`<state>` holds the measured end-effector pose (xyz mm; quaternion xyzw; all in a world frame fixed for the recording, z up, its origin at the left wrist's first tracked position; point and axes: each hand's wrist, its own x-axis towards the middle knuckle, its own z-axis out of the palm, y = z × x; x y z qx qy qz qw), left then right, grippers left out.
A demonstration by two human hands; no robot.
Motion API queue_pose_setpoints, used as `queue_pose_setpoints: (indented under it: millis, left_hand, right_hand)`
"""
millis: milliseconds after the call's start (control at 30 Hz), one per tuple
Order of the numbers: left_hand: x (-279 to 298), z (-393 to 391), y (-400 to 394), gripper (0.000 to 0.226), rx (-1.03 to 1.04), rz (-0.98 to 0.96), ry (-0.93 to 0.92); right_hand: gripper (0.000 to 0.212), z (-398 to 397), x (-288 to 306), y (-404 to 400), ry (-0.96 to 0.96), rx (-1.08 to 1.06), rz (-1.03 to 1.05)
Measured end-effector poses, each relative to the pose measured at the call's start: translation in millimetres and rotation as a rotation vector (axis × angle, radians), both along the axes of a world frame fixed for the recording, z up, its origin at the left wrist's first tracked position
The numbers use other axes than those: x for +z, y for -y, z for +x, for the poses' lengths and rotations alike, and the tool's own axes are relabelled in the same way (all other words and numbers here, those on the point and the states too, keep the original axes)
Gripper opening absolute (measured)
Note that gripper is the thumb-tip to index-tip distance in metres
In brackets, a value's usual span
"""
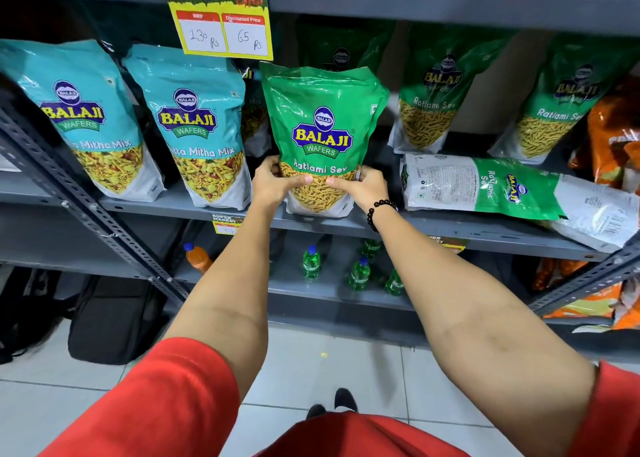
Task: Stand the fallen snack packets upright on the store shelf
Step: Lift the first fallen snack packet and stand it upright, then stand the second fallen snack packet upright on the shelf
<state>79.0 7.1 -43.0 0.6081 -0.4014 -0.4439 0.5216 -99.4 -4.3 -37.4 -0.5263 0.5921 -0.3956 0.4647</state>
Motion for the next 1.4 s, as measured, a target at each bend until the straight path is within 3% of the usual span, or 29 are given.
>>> queue_pose_setpoints:
  millis: [133,267,367,467,600,800,933,1033,1100,1233,1400]
  left_hand:
    - [-7,2,-1,0.109,0.007,0.007,0.015]
    - [-3,-1,-5,0.099,0.011,0.009,0.033]
    - [4,-8,-17,0.095,0.023,0.047,0.02]
    - [-1,-18,-31,0.103,0.063,0.121,0.06]
    - [-18,-39,-43,0.105,0.101,0.187,0.057]
    - [-28,-94,-51,0.055,0.293,0.25,-0.042]
    - [-24,-141,-44,0.076,0.199,0.28,-0.111]
    - [-9,-185,-33,0.085,0.126,0.31,-0.096]
    - [2,-215,-20,0.091,0.07,0.31,-0.029]
    - [23,-256,5,0.081,0.013,0.228,0.228]
    - [28,-272,48,0.065,-0.142,0.204,0.519]
  right_hand:
    - [0.052,1,1,-4,0.02,0.009,0.008]
    - [0.056,3,2,-6,0.037,0.014,0.023]
    - [0.071,2,3,-7,0.059,0.005,0.054]
    - [0.089,-7,1,-9,-0.008,-0.079,0.084]
    - [0.077,-28,-3,-16,0.048,-0.257,0.064]
    - [0.066,-68,-5,-22,0.081,-0.389,0.121]
    - [0.044,-101,-2,-24,0.053,-0.605,0.116]
    - [0.05,-138,-5,-20,0.151,-0.768,0.176]
    - [0.061,-167,-9,-15,0.232,-0.82,0.251]
    - [0.078,-214,-15,-4,0.378,-0.767,0.38]
    - [0.084,-250,-38,25,0.57,-0.641,0.412]
